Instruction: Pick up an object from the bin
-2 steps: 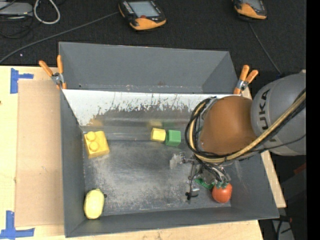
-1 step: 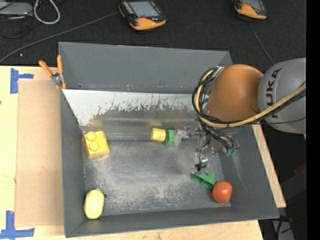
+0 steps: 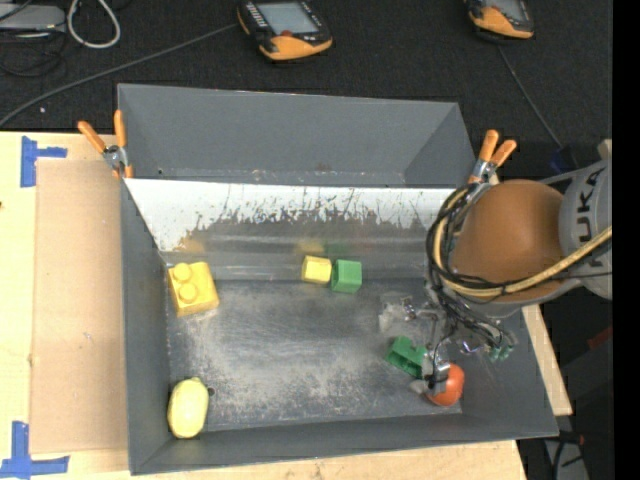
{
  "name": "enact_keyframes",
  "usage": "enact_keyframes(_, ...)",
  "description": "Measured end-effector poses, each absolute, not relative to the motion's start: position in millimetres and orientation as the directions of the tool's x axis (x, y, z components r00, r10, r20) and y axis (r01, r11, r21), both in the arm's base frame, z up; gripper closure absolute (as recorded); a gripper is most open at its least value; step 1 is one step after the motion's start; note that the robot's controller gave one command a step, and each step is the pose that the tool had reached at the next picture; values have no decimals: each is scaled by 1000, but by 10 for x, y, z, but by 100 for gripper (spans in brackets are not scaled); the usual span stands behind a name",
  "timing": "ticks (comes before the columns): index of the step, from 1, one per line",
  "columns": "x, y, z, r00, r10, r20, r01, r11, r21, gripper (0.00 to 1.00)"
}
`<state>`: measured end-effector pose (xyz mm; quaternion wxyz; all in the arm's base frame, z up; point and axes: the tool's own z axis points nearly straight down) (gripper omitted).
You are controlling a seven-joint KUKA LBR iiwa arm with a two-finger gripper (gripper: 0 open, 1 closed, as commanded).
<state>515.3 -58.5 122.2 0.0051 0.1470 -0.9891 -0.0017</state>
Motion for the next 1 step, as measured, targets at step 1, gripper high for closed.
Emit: enact_keyframes(1, 5500, -843, 803, -930, -367, -9, -367, 930, 0, 0)
